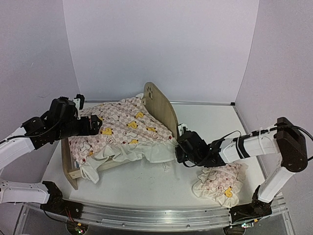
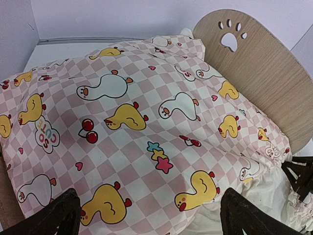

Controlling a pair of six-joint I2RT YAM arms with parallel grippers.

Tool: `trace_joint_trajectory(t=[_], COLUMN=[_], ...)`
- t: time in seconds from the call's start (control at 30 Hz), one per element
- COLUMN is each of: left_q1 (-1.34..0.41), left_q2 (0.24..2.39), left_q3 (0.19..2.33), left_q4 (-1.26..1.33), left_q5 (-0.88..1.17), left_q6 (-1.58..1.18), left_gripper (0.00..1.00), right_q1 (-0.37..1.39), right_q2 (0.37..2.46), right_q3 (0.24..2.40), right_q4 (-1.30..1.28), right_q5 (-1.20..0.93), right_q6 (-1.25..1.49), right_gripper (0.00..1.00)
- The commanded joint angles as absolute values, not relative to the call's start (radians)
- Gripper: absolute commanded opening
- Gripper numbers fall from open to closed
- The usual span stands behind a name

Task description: Set up the pet bed

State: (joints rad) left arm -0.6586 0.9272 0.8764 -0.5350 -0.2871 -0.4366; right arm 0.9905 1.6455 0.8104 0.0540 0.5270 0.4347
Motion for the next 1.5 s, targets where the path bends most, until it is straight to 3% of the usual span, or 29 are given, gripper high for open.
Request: trace_joint_trajectory(t=[0.0, 0.07, 0.33, 0.5, 0.6, 0.8, 1.0, 1.03, 1.13, 1.47], left_q1=[-0.645, -0.631, -0.567, -0.56, -0.56, -0.56, -0.561, -0.56, -0.56, -0.562], left_q2=[0.928, 0.921, 0.933, 0.929, 0.898, 0.88, 0.931, 0.936, 0.95, 1.019], left_q3=[0.917, 0.935, 0.981, 0.971, 0.952, 0.949, 0.973, 0.975, 0.974, 0.929], left_q4=[-0.534, -0.561, -0.58, -0.583, -0.583, -0.582, -0.579, -0.576, -0.548, -0.244], left_q5=[-0.245, -0.239, -0.212, -0.173, -0.172, -0.147, -0.11, -0.106, -0.068, 0.214], left_q6=[-0.397, -0.383, -0.361, -0.393, -0.409, -0.434, -0.42, -0.418, -0.408, -0.457], left_gripper=[0.99, 0.99, 0.99, 0.99, 0.99, 0.99, 0.99, 0.99, 0.99, 0.93], right_q1=[0.974, 0.965, 0.951, 0.9, 0.851, 0.814, 0.794, 0.789, 0.765, 0.64], right_q2=[1.538, 1.476, 1.422, 1.627, 1.752, 1.9, 1.971, 1.981, 1.977, 1.687], right_q3=[0.84, 0.866, 1.153, 1.486, 1.637, 1.855, 1.917, 1.925, 1.902, 1.538], right_q4=[0.0, -0.079, -0.263, -0.41, -0.464, -0.555, -0.582, -0.596, -0.62, -0.586], right_q5=[0.404, 0.318, 0.249, 0.443, 0.423, 0.37, 0.355, 0.383, 0.5, 0.71], right_q6=[0.295, 0.273, 0.18, 0.152, 0.121, 0.07, 0.076, 0.082, 0.132, 0.26], right_gripper=[0.44, 0.61, 0.89, 0.94, 0.93, 0.8, 0.69, 0.65, 0.38, 0.05])
